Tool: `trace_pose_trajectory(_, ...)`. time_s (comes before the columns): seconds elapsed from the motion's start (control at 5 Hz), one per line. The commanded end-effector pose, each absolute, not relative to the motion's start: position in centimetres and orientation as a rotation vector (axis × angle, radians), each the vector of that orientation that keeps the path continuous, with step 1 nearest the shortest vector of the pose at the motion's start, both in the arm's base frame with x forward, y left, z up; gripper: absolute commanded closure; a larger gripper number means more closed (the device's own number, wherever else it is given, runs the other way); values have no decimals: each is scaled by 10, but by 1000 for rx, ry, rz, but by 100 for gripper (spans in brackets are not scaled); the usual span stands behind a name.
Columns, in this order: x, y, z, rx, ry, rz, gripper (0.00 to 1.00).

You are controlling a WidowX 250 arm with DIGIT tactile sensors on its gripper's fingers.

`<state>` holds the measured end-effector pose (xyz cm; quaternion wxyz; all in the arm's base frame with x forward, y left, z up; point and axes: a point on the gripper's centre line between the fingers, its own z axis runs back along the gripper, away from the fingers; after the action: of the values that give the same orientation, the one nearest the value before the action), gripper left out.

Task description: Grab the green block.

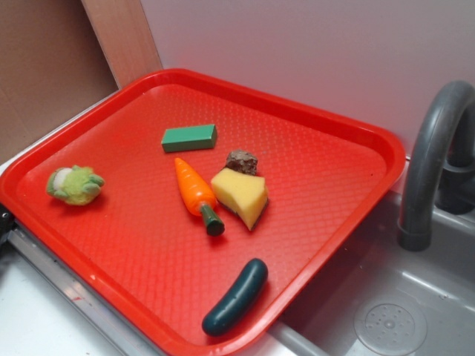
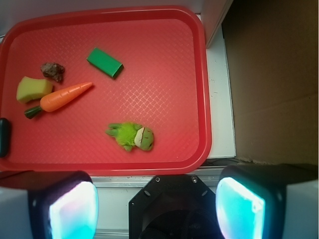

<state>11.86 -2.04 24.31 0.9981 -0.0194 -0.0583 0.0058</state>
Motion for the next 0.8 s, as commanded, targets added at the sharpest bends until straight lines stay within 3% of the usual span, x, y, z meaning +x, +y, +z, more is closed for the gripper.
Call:
trace_pose_trajectory(0.0,119,-20,243,-39,-117,12,0)
trace_pose_trajectory(0.2,133,-17,240,-50,-129,11,0)
trace_pose_trajectory(0.6,187,-32,228,-69,-222,-299,0)
